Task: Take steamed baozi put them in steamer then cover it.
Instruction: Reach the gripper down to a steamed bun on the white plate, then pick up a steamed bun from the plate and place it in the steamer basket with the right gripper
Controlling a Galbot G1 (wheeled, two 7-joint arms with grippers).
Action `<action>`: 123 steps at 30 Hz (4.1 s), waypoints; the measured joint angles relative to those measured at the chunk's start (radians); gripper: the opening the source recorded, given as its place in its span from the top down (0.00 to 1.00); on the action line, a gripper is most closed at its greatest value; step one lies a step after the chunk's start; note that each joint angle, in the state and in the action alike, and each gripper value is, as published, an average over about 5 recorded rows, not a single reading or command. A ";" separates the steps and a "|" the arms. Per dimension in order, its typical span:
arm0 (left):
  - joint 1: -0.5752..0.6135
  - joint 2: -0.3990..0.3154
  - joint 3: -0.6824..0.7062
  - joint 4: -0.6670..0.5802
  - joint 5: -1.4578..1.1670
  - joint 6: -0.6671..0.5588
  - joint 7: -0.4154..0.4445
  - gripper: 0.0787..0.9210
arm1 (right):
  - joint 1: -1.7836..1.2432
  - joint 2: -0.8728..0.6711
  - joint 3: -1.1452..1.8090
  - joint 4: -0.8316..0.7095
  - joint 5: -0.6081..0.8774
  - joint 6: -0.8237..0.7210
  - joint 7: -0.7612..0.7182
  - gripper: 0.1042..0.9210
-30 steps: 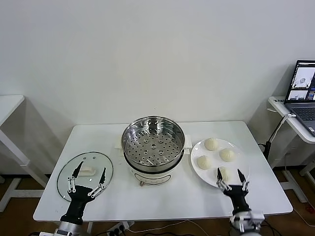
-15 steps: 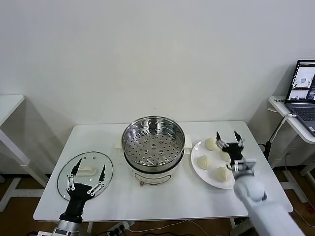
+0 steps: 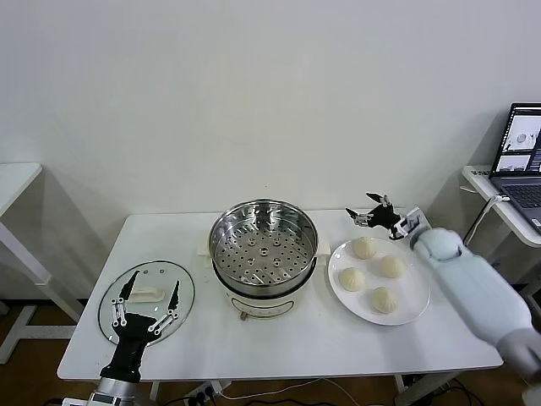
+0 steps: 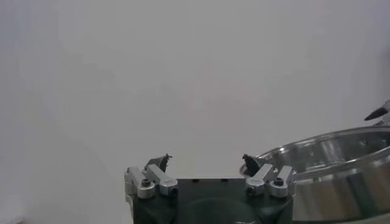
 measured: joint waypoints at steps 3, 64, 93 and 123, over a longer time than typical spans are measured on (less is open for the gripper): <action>0.000 -0.001 0.000 0.002 0.000 0.000 -0.002 0.12 | 0.069 0.025 -0.034 -0.066 -0.112 0.027 -0.126 0.12; 0.000 -0.001 -0.019 0.007 -0.006 -0.010 -0.025 0.12 | 0.269 0.160 -0.249 -0.187 -0.706 0.221 -0.328 0.37; 0.016 -0.005 -0.013 -0.044 -0.006 -0.008 -0.032 0.12 | 0.561 0.335 -0.588 0.191 -0.557 0.583 -0.474 0.35; 0.011 -0.005 -0.031 -0.038 -0.008 -0.025 -0.040 0.12 | 0.439 0.574 -0.506 -0.068 -0.791 0.655 -0.416 0.12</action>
